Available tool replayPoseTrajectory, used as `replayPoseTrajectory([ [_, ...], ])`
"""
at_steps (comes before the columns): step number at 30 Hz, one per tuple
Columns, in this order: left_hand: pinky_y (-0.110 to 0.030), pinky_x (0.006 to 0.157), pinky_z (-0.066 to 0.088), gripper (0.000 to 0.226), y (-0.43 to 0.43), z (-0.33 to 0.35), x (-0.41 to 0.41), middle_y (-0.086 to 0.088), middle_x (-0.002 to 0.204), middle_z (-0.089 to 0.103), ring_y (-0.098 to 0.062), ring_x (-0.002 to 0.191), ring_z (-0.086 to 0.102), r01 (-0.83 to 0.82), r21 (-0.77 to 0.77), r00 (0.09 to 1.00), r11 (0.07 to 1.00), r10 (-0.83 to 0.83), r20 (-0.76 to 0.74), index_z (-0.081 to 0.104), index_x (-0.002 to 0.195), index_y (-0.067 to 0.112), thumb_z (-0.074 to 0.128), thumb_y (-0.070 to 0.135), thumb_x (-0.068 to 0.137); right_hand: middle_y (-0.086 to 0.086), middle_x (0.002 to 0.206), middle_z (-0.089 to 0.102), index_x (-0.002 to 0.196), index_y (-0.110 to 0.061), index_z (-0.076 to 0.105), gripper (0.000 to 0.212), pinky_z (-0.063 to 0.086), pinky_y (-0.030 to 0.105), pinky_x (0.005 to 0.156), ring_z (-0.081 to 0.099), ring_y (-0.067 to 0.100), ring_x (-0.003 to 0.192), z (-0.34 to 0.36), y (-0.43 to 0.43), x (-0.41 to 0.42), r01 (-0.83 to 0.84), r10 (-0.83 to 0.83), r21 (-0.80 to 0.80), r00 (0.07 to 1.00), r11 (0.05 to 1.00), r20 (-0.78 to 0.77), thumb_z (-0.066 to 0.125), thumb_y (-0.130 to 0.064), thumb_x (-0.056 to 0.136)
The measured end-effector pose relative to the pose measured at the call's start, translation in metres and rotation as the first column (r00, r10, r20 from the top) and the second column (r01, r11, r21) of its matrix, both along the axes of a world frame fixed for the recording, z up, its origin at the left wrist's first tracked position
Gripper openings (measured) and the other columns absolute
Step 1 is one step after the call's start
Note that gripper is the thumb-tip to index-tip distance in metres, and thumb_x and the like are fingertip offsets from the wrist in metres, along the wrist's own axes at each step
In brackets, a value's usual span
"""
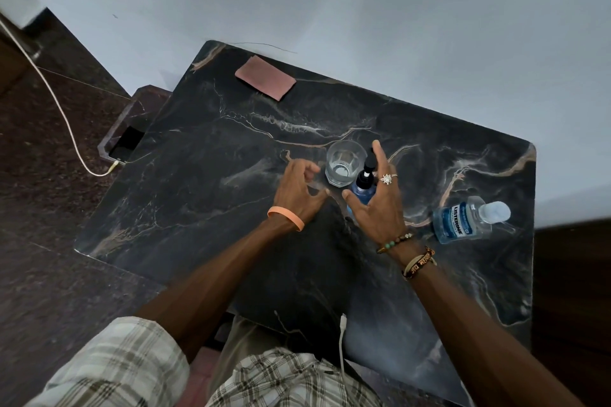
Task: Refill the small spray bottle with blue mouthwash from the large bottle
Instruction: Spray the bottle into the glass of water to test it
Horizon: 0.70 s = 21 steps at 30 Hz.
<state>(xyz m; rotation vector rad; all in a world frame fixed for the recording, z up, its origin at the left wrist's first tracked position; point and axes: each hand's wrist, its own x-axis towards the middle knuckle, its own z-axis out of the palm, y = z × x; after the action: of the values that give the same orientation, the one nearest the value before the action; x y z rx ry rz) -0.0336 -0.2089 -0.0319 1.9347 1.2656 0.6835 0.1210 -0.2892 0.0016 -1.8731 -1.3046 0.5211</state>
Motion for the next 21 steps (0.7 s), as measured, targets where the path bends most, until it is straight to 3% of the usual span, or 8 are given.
replayPoseTrajectory([
  [4, -0.029, 0.074, 0.052, 0.034, -0.007, 0.002, -0.005, 0.007, 0.092, 0.055, -0.002, 0.081, 0.052, 0.184, 0.022, 0.983, 0.983, -0.184, -0.002, 0.055, 0.097, 0.026, 0.078, 0.026, 0.072, -0.007, 0.149, 0.033, 0.153, -0.02, 0.02, 0.096, 0.02, -0.001, 0.102, 0.018, -0.026, 0.126, 0.007, -0.004, -0.005, -0.002, 0.002, 0.015, 1.0, 1.0, -0.023, 0.08, -0.016, 0.077],
  [6, -0.023, 0.074, 0.05, 0.039, -0.012, 0.002, -0.005, 0.009, 0.095, 0.055, 0.0, 0.083, 0.052, 0.25, 0.012, 0.968, 0.968, -0.25, -0.002, 0.057, 0.101, 0.027, 0.08, 0.031, 0.07, -0.017, 0.15, 0.026, 0.153, -0.021, 0.019, 0.098, 0.024, 0.012, 0.11, 0.022, -0.014, 0.134, 0.011, -0.006, -0.008, -0.011, 0.013, 0.026, 0.996, 1.0, -0.085, 0.081, -0.021, 0.077],
  [8, -0.019, 0.075, 0.045, 0.046, -0.017, 0.003, -0.004, 0.008, 0.099, 0.056, -0.002, 0.086, 0.051, 0.293, 0.012, 0.956, 0.956, -0.292, -0.02, 0.057, 0.105, 0.027, 0.081, 0.038, 0.068, -0.013, 0.154, 0.026, 0.153, -0.024, 0.018, 0.101, 0.029, 0.023, 0.112, 0.028, 0.001, 0.139, 0.014, -0.007, -0.012, -0.02, 0.023, 0.025, 0.991, 0.999, -0.13, 0.082, -0.024, 0.075],
  [10, -0.018, 0.076, 0.041, 0.049, -0.021, 0.004, -0.002, 0.008, 0.101, 0.058, -0.003, 0.088, 0.05, 0.308, 0.016, 0.951, 0.951, -0.307, -0.041, 0.058, 0.106, 0.027, 0.08, 0.044, 0.066, -0.012, 0.154, 0.028, 0.152, -0.028, 0.018, 0.105, 0.031, 0.016, 0.109, 0.031, 0.0, 0.136, 0.015, -0.008, -0.016, -0.014, 0.017, 0.02, 0.989, 1.0, -0.145, 0.085, -0.024, 0.071],
  [12, -0.019, 0.076, 0.042, 0.048, -0.025, 0.005, -0.002, 0.009, 0.099, 0.057, -0.005, 0.088, 0.05, 0.276, 0.005, 0.961, 0.961, -0.276, -0.021, 0.057, 0.105, 0.026, 0.077, 0.046, 0.066, -0.017, 0.149, 0.031, 0.152, -0.03, 0.019, 0.109, 0.03, 0.007, 0.105, 0.031, -0.009, 0.131, 0.016, -0.006, -0.023, -0.01, 0.014, 0.026, 0.987, 1.0, -0.161, 0.087, -0.022, 0.066],
  [15, -0.023, 0.076, 0.047, 0.039, -0.028, 0.005, -0.006, 0.01, 0.097, 0.06, -0.005, 0.085, 0.053, 0.176, 0.0, 0.984, 0.984, -0.176, 0.008, 0.059, 0.101, 0.024, 0.074, 0.044, 0.071, -0.007, 0.146, 0.041, 0.15, -0.034, 0.019, 0.113, 0.037, 0.014, 0.104, 0.04, -0.002, 0.126, 0.016, -0.001, -0.037, -0.035, 0.032, -0.011, 0.979, 0.999, -0.201, 0.088, -0.019, 0.063],
  [18, -0.023, 0.078, 0.048, 0.041, -0.027, 0.004, -0.023, 0.008, 0.098, 0.063, -0.005, 0.086, 0.056, 0.093, -0.009, 0.996, 0.996, -0.093, -0.014, 0.061, 0.104, 0.023, 0.072, 0.047, 0.073, -0.008, 0.12, 0.052, 0.149, -0.039, 0.018, 0.116, 0.04, 0.011, 0.092, 0.051, 0.004, 0.11, 0.016, 0.01, -0.059, -0.064, 0.048, -0.07, 0.978, 0.995, -0.203, 0.089, -0.016, 0.06],
  [21, -0.016, 0.072, 0.042, 0.037, -0.024, 0.008, -0.047, 0.013, 0.094, 0.061, -0.004, 0.081, 0.055, -0.039, 0.036, 0.999, 0.999, 0.038, 0.009, 0.059, 0.099, 0.03, 0.065, 0.053, 0.07, -0.004, 0.121, 0.054, 0.15, -0.038, 0.019, 0.114, 0.045, 0.025, 0.097, 0.055, 0.011, 0.111, 0.019, 0.025, -0.082, -0.155, 0.125, -0.116, 0.965, 0.981, -0.231, 0.088, -0.013, 0.062],
])
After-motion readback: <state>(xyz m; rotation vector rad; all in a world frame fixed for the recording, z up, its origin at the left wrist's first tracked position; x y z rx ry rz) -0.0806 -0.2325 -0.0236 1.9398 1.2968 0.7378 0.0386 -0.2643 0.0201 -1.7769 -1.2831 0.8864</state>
